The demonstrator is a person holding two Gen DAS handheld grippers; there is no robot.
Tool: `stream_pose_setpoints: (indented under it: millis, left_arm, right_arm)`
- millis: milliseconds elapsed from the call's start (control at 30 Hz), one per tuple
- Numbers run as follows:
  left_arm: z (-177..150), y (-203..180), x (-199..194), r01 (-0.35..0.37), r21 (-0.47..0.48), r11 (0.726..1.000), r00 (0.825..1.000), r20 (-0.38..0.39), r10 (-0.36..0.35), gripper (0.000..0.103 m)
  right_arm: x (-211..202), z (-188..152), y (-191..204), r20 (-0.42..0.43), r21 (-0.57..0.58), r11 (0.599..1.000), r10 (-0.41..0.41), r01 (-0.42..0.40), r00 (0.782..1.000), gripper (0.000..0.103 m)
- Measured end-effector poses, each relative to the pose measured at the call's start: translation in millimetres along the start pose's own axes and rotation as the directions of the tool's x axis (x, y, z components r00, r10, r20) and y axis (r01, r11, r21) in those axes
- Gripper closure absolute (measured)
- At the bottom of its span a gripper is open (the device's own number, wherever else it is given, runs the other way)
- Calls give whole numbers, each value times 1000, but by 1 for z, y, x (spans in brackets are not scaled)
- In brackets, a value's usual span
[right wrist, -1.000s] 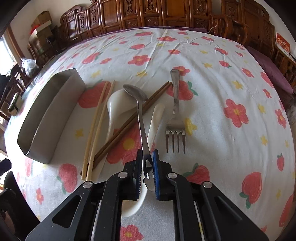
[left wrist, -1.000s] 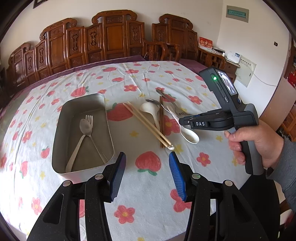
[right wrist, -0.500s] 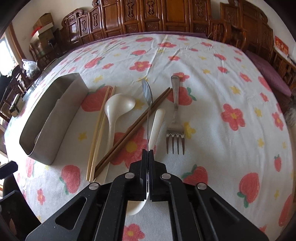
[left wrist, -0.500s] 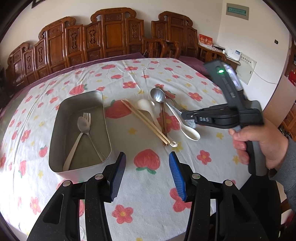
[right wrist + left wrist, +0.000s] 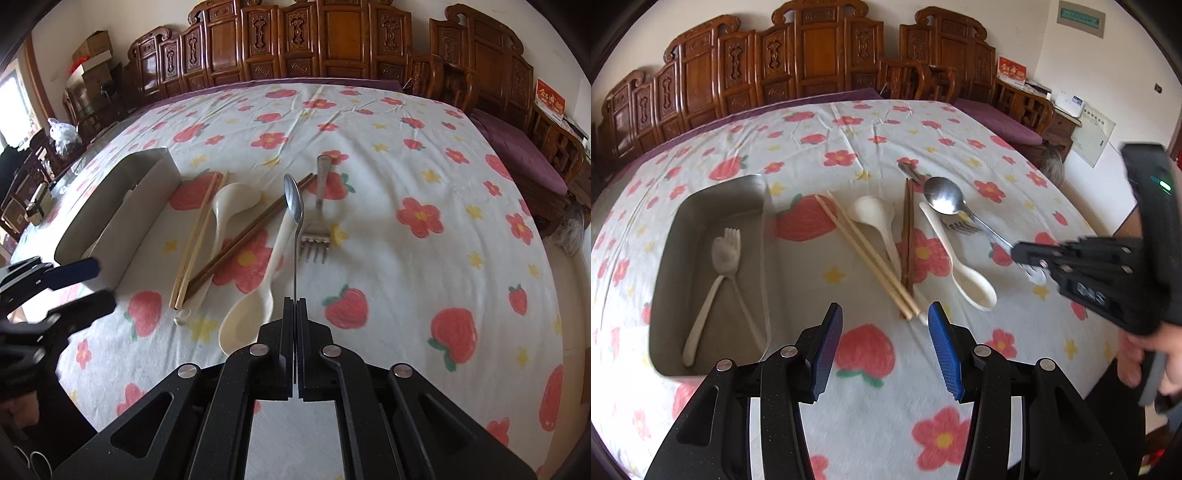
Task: Organize utensils
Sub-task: 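Grasp a bamboo chopstick with the left tool while the right tool holds the spoon, then carry the chopstick into the tray and open the left tool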
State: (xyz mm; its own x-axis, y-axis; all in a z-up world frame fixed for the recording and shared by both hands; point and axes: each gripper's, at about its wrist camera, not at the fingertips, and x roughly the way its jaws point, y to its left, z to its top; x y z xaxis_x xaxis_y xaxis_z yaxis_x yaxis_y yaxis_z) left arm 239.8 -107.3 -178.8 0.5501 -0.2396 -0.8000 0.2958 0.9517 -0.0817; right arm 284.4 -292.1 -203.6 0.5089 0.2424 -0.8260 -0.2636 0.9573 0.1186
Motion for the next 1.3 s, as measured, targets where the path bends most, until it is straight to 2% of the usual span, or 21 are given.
stream_pose_setpoints:
  millis: [67,267,433,500,600,900,1100,1300]
  left_arm:
    - [6,-2,10,-4,-10,1000,1000,-16,4,66]
    - [25,1,43,-24,-63,998,995,-94,18,83]
    - [37,10,64,-56,-119,991,986,-166,35,92]
    - [40,13,69,-52,-144,988,982,-185,25,92]
    - [45,16,77,-81,-157,984,976,-211,47,93]
    - [44,15,91,-143,-119,983,958,-266,107,93]
    - [41,16,86,-133,-122,984,964,-248,99,98]
    - [41,15,65,-129,-112,985,976,-193,106,99]
  right_arm:
    - [-1,-2,-3,2,8,1000,9,-9,1000,101]
    - [-3,0,-8,2,23,999,39,-39,999,101]
    - [-5,4,-10,5,29,998,61,-61,998,101]
    - [-6,5,-13,8,37,997,64,-65,998,101]
    - [-9,6,-17,14,52,996,72,-73,997,101]
    - [-11,7,-20,16,67,994,89,-89,996,101]
    - [-11,6,-18,16,64,994,87,-88,996,101]
    - [-12,7,-17,29,61,994,84,-86,996,101]
